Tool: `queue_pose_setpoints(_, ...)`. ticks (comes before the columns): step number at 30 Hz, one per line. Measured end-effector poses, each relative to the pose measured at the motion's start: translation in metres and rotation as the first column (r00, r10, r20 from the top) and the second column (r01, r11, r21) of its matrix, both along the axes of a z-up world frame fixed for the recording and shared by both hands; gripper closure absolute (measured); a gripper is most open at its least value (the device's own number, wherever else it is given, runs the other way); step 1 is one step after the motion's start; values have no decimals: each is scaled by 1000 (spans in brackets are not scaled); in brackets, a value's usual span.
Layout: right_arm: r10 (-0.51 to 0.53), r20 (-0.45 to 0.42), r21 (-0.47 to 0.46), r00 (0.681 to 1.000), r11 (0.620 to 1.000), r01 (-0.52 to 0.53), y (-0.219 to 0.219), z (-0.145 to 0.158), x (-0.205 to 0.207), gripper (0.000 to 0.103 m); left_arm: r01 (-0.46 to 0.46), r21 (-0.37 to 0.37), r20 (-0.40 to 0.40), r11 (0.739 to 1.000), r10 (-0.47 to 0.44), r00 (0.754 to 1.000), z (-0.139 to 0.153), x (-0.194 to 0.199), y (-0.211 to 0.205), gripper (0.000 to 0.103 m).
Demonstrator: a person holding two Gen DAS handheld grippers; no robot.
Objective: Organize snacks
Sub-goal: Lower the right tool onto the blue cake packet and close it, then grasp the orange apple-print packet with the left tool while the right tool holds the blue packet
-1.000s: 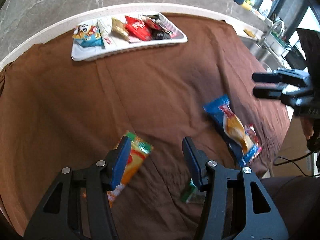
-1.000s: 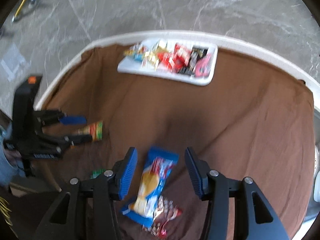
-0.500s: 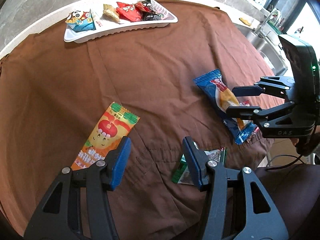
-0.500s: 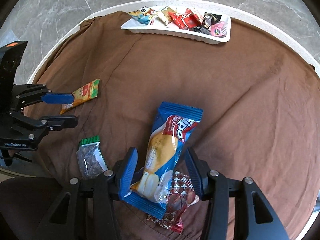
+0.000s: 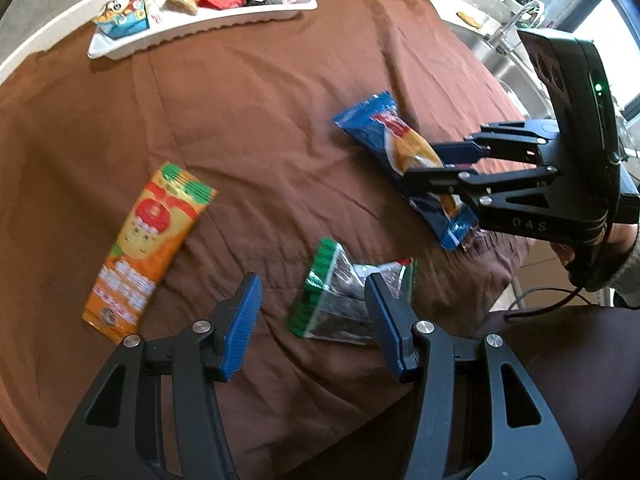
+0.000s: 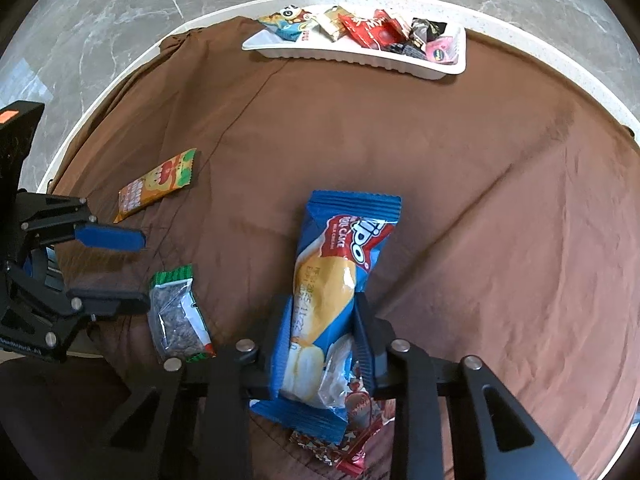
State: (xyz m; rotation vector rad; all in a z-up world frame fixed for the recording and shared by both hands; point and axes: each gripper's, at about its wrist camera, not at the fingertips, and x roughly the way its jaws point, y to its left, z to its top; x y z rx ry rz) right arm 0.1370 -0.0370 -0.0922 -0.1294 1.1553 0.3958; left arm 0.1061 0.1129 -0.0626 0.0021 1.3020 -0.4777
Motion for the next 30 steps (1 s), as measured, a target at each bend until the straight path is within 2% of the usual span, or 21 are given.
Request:
queue_pose_setpoints(7, 10, 12, 18, 1000, 1000, -10, -3, -1, -1, 72, -24, -15, -43, 1000, 24, 999, -9, -10, -9, 51)
queue_pose_setpoints(17, 10, 23, 36, 1000, 999, -10, -6, -1, -4, 72, -44, 11, -62, 999, 44, 997, -14, -18, -20, 51)
queue_pose_setpoints(30, 26, 39, 38, 999, 999, -28, -5, -1, -4, 72, -135, -36, -143, 990, 128, 981, -26, -14, -16, 49)
